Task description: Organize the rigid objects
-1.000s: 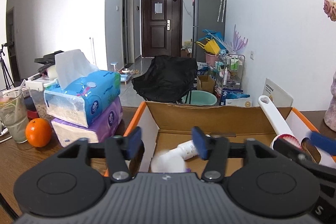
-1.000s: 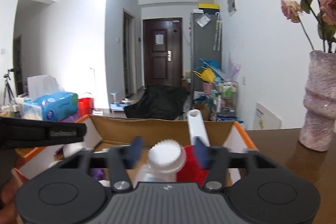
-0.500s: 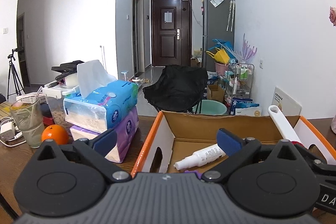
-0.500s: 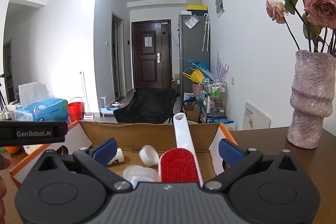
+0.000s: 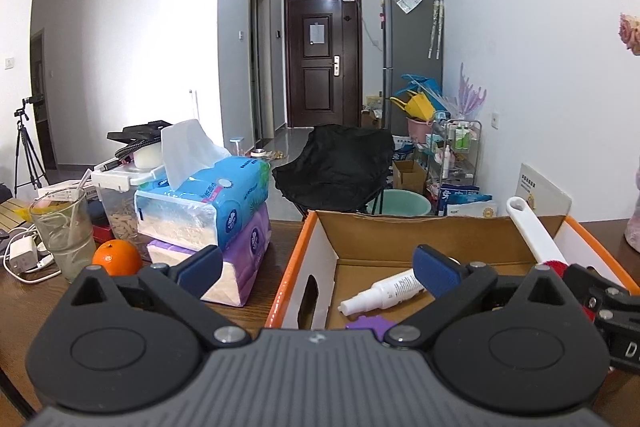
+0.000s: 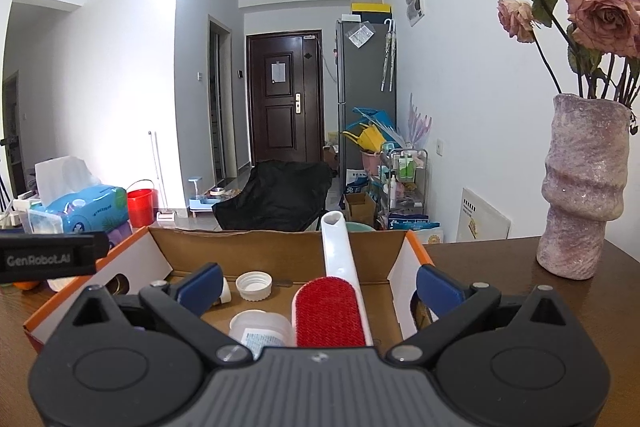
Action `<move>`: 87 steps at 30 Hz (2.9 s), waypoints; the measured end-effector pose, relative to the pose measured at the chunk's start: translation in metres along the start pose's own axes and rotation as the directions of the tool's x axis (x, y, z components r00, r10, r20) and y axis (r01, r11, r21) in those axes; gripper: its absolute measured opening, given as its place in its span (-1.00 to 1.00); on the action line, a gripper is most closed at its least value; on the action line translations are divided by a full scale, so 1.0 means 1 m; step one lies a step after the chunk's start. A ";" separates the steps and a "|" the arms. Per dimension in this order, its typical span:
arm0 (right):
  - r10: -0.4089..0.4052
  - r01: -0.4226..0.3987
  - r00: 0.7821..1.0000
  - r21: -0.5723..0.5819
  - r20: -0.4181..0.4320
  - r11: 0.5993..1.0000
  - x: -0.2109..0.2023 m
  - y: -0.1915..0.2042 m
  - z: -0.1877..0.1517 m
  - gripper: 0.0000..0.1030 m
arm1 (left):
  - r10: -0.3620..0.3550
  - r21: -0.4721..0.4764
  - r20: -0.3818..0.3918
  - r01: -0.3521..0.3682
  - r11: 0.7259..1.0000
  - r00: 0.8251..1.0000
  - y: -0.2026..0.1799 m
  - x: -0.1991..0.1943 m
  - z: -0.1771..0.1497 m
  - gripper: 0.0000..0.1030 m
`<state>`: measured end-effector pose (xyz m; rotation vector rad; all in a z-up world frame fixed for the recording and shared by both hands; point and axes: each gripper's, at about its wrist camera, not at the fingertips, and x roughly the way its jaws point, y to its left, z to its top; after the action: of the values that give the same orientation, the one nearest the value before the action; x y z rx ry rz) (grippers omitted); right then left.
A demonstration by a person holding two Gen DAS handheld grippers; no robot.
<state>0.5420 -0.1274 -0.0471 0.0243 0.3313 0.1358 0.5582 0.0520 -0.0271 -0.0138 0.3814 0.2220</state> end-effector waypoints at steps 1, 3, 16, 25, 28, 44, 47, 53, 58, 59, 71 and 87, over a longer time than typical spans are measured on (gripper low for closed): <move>0.000 0.000 1.000 0.000 0.000 1.000 -0.002 -0.001 0.001 1.00 | -0.005 0.002 -0.001 0.005 1.000 1.000 0.001 -0.002 0.000 1.00; -0.001 0.001 1.000 -0.001 0.000 1.000 -0.007 -0.002 0.002 1.00 | -0.012 0.004 -0.006 0.012 1.000 1.000 0.001 -0.008 0.000 1.00; -0.019 0.020 0.999 0.021 -0.028 1.000 -0.063 -0.016 0.007 1.00 | -0.010 0.006 -0.034 0.010 1.000 0.999 0.013 -0.051 -0.008 1.00; -0.036 0.036 0.999 0.011 -0.028 0.999 -0.125 -0.017 0.004 1.00 | -0.021 -0.011 -0.038 0.020 1.000 0.999 0.029 -0.103 -0.018 1.00; -0.033 0.033 0.999 0.001 -0.028 0.999 -0.148 -0.013 0.000 1.00 | -0.014 -0.013 -0.040 0.014 1.000 0.999 0.034 -0.123 -0.022 1.00; 0.006 -0.006 0.999 -0.005 0.038 1.000 -0.306 -0.006 -0.027 1.00 | -0.046 -0.002 -0.070 0.046 0.999 0.997 0.054 -0.265 -0.066 1.00; 0.011 -0.011 0.999 -0.004 0.037 1.000 -0.336 -0.006 -0.037 1.00 | -0.055 0.010 -0.063 0.056 0.998 0.997 0.055 -0.296 -0.078 1.00; 0.005 -0.005 0.999 -0.008 0.036 1.000 -0.385 -0.004 -0.058 1.00 | -0.063 0.033 -0.043 0.064 0.997 0.997 0.057 -0.352 -0.096 1.00; 0.014 -0.014 0.999 -0.015 0.047 1.000 -0.420 -0.002 -0.073 1.00 | -0.080 0.028 -0.030 0.081 0.996 0.996 0.061 -0.392 -0.111 1.00; 0.016 -0.015 0.999 -0.016 0.044 1.000 -0.425 -0.001 -0.076 1.00 | -0.081 0.027 -0.032 0.082 0.996 0.996 0.062 -0.398 -0.114 1.00; 0.032 -0.029 0.998 -0.062 0.046 0.998 -0.479 0.009 -0.101 1.00 | -0.089 0.037 -0.032 0.090 0.995 0.996 0.061 -0.452 -0.142 1.00; 0.032 -0.029 0.999 -0.055 0.039 0.998 -0.490 -0.001 -0.110 1.00 | -0.092 0.043 -0.022 0.093 0.995 0.996 0.053 -0.468 -0.147 1.00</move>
<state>0.0474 -0.1948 0.0074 -0.0219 0.2875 0.1744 0.0693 -0.0043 0.0111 0.0096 0.4041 0.1220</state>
